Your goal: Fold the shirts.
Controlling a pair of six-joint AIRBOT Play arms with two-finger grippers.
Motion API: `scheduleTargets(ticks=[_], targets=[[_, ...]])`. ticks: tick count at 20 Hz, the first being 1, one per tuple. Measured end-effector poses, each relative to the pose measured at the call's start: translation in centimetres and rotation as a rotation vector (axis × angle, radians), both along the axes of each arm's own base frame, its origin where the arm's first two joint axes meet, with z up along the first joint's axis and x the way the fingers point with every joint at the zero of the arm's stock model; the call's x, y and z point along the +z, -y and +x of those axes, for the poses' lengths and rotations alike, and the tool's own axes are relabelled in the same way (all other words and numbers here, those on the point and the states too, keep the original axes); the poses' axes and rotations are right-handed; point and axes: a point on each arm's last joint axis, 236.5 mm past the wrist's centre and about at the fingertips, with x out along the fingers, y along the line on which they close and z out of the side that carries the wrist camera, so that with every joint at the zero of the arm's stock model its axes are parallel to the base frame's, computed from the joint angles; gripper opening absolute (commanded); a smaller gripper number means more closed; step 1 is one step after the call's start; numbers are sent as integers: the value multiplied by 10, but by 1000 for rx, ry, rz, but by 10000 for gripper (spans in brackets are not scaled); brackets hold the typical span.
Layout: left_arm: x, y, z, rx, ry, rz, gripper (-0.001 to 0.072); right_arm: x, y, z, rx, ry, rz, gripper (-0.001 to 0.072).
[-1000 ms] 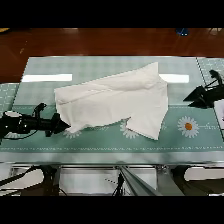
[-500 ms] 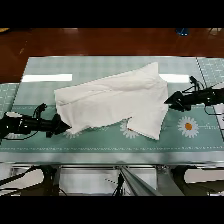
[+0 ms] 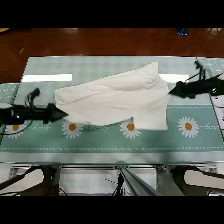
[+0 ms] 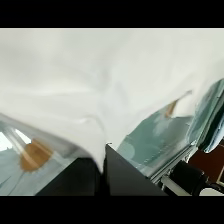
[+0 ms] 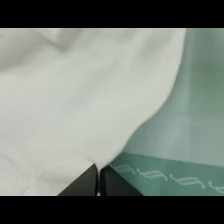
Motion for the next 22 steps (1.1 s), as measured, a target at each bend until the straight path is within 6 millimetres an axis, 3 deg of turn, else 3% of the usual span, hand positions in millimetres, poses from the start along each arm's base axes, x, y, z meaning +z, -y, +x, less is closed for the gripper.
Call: scheduleTargets(ticks=[1,3,4,6,9,11,14,17,19,22], targets=[[29,-2,15,-14,97,6,22,37,2,11,2,100,-7,28],[107,-7,43,-35,333,61,22,135,0,28,-5,356,-16,28],[155,-10,53,-32,465,102,22,190,-1,30,-12,491,-33,28],[257,-9,55,-15,733,193,22,299,-6,17,-35,760,-83,27],[402,-5,18,90,1096,344,22,433,-14,-40,-101,1085,-182,27],[468,-4,-22,185,1254,444,23,495,-17,-86,-162,1237,-243,27],[515,-4,-82,290,1362,573,23,548,-17,-147,-257,1363,-326,27],[517,-5,-122,332,1348,662,23,569,-15,-193,-328,1420,-394,27],[505,-5,-136,328,1295,693,23,565,-15,-208,-344,1395,-423,27],[482,-5,-147,298,1201,719,23,535,-15,-214,-317,1270,-459,26]])
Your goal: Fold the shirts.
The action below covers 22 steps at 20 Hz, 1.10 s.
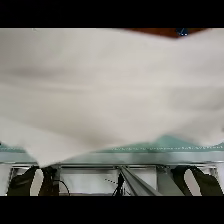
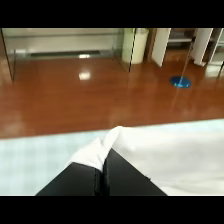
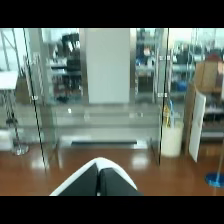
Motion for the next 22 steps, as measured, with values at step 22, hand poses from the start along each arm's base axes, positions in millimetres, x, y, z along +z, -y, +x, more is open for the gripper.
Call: scheduleTargets(ticks=[22], targets=[[-318,-82,242,-9,-796,-235,23,-371,-10,323,110,-983,-192,27]])
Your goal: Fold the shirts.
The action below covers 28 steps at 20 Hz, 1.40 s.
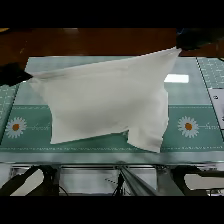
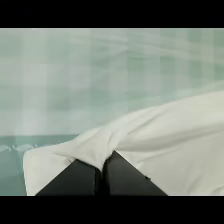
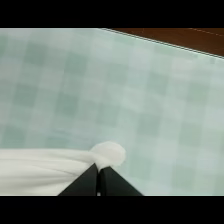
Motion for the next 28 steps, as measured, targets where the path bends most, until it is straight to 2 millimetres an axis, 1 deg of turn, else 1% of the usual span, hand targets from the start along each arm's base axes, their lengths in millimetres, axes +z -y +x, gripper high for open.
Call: scheduleTargets(ticks=[3,6,9,12,14,15,16,18,20,22,25,27,28], targets=[[-22,5,44,9,64,24,23,-30,-6,30,-25,12,39,27],[-44,13,80,24,114,44,23,-66,-9,48,-43,-15,59,27],[-71,20,102,24,119,73,23,-99,-10,58,-53,-54,68,27],[-100,23,110,9,92,111,23,-126,-8,64,-62,-85,59,27],[-111,21,112,1,76,132,23,-137,-6,65,-68,-101,55,27],[-113,20,112,-3,71,138,22,-138,-5,65,-72,-104,56,27],[-112,20,111,-9,64,141,22,-138,-3,63,-76,-110,55,27],[-110,21,104,-40,31,143,22,-129,3,57,-84,-120,54,27],[-111,25,93,-65,-23,131,23,-125,8,45,-93,-157,52,27],[-118,29,82,-73,-87,110,23,-127,11,30,-98,-218,49,27],[-138,33,68,-74,-200,76,23,-140,13,11,-107,-318,47,28],[-154,35,61,-55,-268,49,27,-151,12,2,-117,-375,55,30],[-159,36,59,-46,-295,36,92,-156,10,-2,-120,-398,62,54]])
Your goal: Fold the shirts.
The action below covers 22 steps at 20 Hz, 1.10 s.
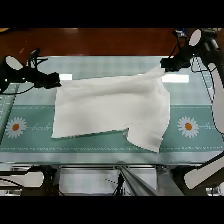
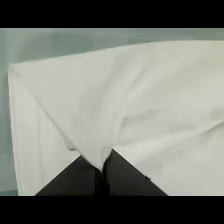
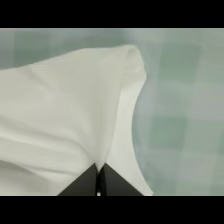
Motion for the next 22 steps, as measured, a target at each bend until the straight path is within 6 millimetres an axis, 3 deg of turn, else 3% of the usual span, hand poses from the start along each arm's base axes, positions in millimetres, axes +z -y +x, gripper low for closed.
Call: scheduleTargets(ticks=[1,2,4,6,8,10,11,12,13,16,17,19,22], targets=[[-4,1,-2,9,-20,-9,248,-4,-2,-3,-4,-19,8,203],[-6,1,-2,20,-32,-16,347,-6,-2,-4,-5,-29,13,303],[-3,0,-3,30,-48,-28,352,-9,-1,-8,1,-51,12,307],[14,-10,-2,32,-53,-27,357,-5,7,-19,43,-79,-18,307],[33,-27,-10,31,-68,-8,390,9,27,-34,54,-107,-55,394],[49,-47,-30,34,-108,18,390,26,52,-54,34,-149,-83,396],[53,-57,-45,38,-142,28,406,36,66,-66,12,-171,-83,396],[53,-64,-61,39,-175,32,524,45,82,-78,-19,-189,-83,396],[48,-69,-82,41,-223,34,563,51,95,-90,-47,-207,-73,397],[20,-71,-153,45,-376,-2,562,60,119,-122,-119,-231,13,421],[9,-69,-175,42,-420,-21,562,60,122,-130,-136,-226,51,481],[-10,-61,-209,55,-470,-74,562,54,124,-142,-158,-212,134,492],[-34,-50,-238,99,-498,-158,561,41,105,-148,-150,-178,306,492]])
